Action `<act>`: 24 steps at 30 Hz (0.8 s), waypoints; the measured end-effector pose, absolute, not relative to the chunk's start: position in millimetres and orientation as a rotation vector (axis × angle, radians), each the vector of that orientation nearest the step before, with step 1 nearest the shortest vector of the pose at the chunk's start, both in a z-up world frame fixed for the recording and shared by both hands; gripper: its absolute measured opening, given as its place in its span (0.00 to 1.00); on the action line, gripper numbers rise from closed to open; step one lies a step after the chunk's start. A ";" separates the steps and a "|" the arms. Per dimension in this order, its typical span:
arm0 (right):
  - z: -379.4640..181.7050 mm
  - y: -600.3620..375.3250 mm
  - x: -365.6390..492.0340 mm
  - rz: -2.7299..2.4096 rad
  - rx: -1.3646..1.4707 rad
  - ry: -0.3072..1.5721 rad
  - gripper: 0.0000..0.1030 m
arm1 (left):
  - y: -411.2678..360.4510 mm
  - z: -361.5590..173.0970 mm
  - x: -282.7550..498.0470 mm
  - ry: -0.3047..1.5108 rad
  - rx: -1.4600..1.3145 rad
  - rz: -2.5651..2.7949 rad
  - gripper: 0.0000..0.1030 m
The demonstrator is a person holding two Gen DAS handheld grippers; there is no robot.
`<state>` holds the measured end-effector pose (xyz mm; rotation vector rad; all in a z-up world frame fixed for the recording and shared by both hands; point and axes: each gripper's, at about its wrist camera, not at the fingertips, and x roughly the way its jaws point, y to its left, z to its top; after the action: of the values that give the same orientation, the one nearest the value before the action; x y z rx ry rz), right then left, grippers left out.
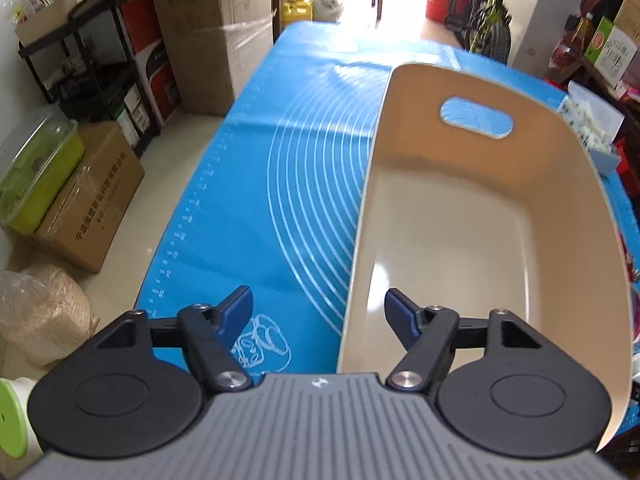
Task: Organize rigid objects
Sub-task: 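Grasp the white pill bottle with the right tool while the left tool clamps the basket rim, then carry the pill bottle into the beige basket and open the right tool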
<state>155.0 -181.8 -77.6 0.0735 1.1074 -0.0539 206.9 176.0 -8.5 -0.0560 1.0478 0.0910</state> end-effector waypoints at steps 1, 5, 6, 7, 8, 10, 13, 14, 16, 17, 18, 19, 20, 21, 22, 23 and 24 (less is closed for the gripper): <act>-79.0 -183.0 156.2 -0.051 0.081 1.116 0.85 | 175.4 -10.0 206.5 1.053 -0.053 0.094 0.62; -82.1 -180.3 160.5 -0.062 0.051 1.125 0.83 | 176.7 -18.6 210.6 1.097 -0.062 0.104 0.47; -83.0 -179.8 161.5 -0.061 0.049 1.126 0.81 | 177.8 -20.4 211.6 1.105 -0.065 0.102 0.42; -83.7 -179.2 162.4 -0.060 0.049 1.130 0.80 | 178.3 -21.3 211.5 1.109 -0.076 0.092 0.36; -84.3 -178.6 163.3 -0.060 0.047 1.134 0.79 | 178.5 -21.2 211.4 1.110 -0.084 0.083 0.34; -85.4 -176.6 164.3 -0.056 0.039 1.141 0.75 | 176.1 -19.6 210.8 1.106 -0.084 0.068 0.25; -86.1 -174.7 165.0 -0.051 0.035 1.147 0.70 | 173.2 -17.9 209.9 1.099 -0.081 0.054 0.17; -86.0 -174.5 165.1 -0.048 0.036 1.147 0.69 | 173.3 -17.6 210.3 1.096 -0.084 0.050 0.15; -85.8 -174.1 165.1 -0.043 0.036 1.147 0.67 | 173.5 -17.1 210.2 1.090 -0.108 0.032 0.06; -85.3 -174.4 164.7 -0.039 0.038 1.147 0.65 | 173.6 -17.3 211.1 1.088 -0.102 0.035 0.06; -84.8 -174.4 164.4 -0.035 0.041 1.146 0.62 | 172.6 -17.6 210.8 1.084 -0.099 0.037 0.06; -84.3 -174.4 164.1 -0.034 0.041 1.145 0.58 | 171.8 -18.0 210.7 1.081 -0.100 0.037 0.06; -83.8 -174.7 164.1 -0.035 0.041 1.143 0.55 | 172.2 -18.3 210.6 1.079 -0.104 0.037 0.06; -83.1 -175.2 163.9 -0.038 0.041 1.142 0.50 | 173.0 -18.5 210.7 1.077 -0.109 0.037 0.06; -82.3 -175.6 163.7 -0.040 0.041 1.141 0.45 | 173.5 -18.8 210.7 1.075 -0.114 0.037 0.06; -81.9 -176.1 163.9 -0.041 0.043 1.142 0.45 | 174.0 -18.7 210.5 1.074 -0.118 0.036 0.06; -81.8 -176.9 163.9 -0.041 0.047 1.144 0.45 | 174.6 -19.1 210.1 1.072 -0.121 0.035 0.06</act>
<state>163.9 -176.9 -81.8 0.0471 1.1443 -0.0411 210.1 174.6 -19.1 -0.1214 1.0718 0.0348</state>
